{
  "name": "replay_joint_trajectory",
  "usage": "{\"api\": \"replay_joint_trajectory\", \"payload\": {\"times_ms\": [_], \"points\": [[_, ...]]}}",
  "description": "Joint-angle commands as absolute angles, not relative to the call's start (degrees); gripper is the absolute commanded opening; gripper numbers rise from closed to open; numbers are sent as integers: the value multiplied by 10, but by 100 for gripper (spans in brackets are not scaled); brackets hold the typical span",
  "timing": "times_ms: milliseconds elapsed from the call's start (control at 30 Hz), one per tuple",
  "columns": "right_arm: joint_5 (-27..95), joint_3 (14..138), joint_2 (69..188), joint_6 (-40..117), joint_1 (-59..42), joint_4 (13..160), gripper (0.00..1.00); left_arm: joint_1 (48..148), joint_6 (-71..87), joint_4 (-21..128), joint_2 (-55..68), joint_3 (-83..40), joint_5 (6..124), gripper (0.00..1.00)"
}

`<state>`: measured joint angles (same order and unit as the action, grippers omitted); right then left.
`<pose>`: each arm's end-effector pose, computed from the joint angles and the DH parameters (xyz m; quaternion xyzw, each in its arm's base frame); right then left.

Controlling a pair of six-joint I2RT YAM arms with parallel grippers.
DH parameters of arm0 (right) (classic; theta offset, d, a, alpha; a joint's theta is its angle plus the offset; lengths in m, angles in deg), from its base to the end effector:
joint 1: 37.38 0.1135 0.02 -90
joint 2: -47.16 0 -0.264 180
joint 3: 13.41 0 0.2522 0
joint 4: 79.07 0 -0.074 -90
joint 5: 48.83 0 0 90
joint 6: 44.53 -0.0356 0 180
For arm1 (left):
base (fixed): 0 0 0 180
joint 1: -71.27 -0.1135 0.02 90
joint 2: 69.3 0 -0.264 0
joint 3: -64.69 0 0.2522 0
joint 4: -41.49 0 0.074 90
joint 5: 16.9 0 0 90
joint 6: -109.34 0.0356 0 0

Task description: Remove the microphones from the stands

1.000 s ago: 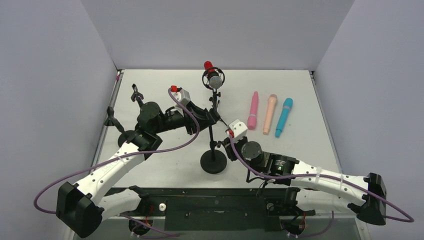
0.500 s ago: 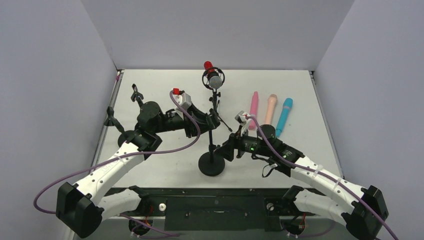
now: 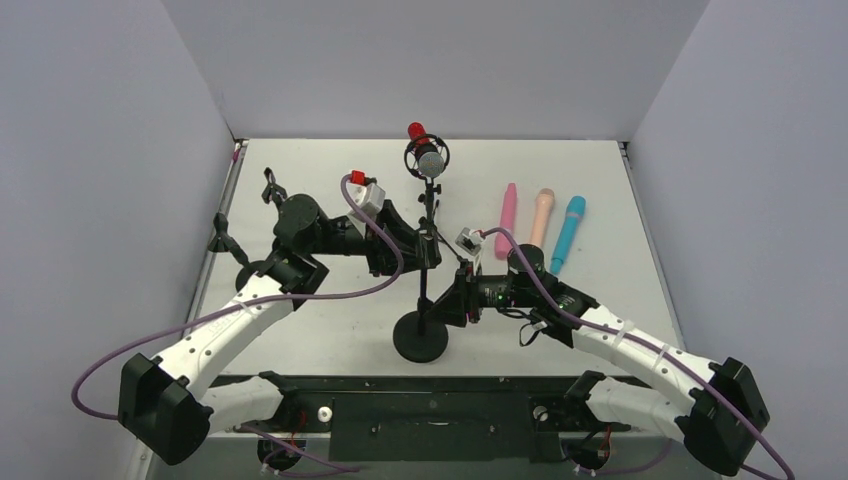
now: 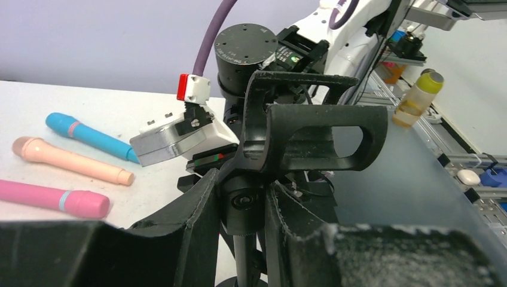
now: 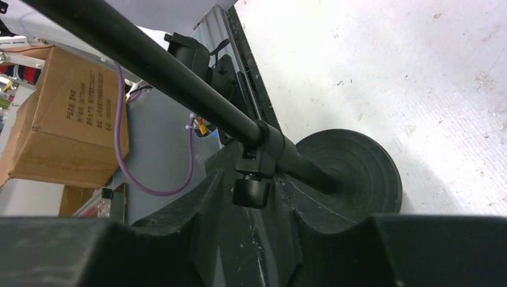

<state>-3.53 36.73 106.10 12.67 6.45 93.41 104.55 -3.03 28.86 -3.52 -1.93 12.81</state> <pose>0.1474 0.1762 0.2732 -0.2981 0.7149 0.5826 0.2464 0.1945 -0.1647 0.3793 0.4434 0.4956 -0.5920 0.4553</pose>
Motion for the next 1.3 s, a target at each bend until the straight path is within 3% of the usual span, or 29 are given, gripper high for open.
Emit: {"api": "replay_joint_trajectory", "payload": {"times_ms": [0,133,267,533,733,867,1000,1067,1100,1167,1267], "points": [[-65,408,1050,140,64,947,25,1043,-46,221,-35,-64,102,0],[-35,427,1048,172,69,892,12,1043,-49,222,-29,-68,99,0],[74,460,1043,236,101,777,0,1043,-47,236,-27,-70,127,0],[501,457,1012,319,266,774,0,1043,-97,243,-28,-49,231,0],[736,439,1010,387,371,833,0,1044,-114,265,-44,-39,306,0],[860,446,1038,453,435,864,0,1044,-114,305,-42,-56,325,0],[843,475,1074,465,438,844,0,1044,-94,328,-40,-68,323,0],[782,496,1084,437,411,804,10,1044,-77,340,-39,-73,315,0],[755,505,1085,418,400,778,24,1043,-67,344,-38,-75,308,0],[669,509,1075,392,362,751,42,1043,-53,348,-33,-81,290,0],[515,503,1047,355,295,733,56,1043,-40,340,-26,-84,263,0]]}}
